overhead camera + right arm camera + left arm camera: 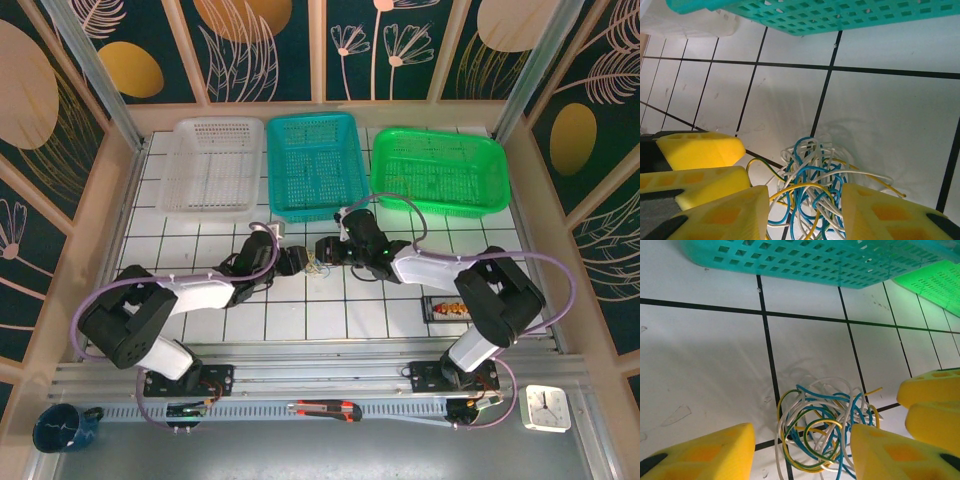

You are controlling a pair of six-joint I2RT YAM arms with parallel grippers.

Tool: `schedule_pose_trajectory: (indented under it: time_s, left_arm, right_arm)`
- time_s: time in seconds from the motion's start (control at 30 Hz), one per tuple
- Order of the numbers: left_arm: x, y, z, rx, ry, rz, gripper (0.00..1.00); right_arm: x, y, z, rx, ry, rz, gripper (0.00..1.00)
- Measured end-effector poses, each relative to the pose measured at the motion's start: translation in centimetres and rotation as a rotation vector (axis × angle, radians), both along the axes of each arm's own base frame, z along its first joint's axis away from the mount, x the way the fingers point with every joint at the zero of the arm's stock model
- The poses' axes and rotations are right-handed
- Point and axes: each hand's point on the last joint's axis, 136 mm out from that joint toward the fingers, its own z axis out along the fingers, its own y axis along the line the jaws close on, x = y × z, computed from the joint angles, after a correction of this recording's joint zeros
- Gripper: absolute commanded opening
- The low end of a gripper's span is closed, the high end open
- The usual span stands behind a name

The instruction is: Untangle the cables

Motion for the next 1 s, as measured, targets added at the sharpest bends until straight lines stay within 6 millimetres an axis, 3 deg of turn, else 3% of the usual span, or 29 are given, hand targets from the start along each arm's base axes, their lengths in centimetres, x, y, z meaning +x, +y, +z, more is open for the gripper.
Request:
schedule_pose_trajectory:
  time_s: [0.3, 0.57, 0.73, 1.0]
  left_arm:
    - [-0.1, -0.2, -0.8, 0.002, 0.017, -0.010, 0.30]
    - [0.0, -0.3, -0.6, -0.007, 0.009, -0.006, 0.00]
    - [0.0, -0.3, 0.1, -0.018, -0.006, -0.010, 0.00]
    - [-0.3, -1.0, 4.5, -0.111, -0.074, -0.044, 0.00]
  right_arm:
    - [-0.3, 0.7, -1.2, 0.000, 0.021, 0.023, 0.41]
    - [-0.1, 0.8, -2.5, -0.009, 0.036, 0.021, 0.35]
    - [-0.2, 0.7, -2.9, -0.009, 0.035, 0.021, 0.33]
    - [-0.4, 0.6, -4.4, -0.026, 0.054, 0.020, 0.32]
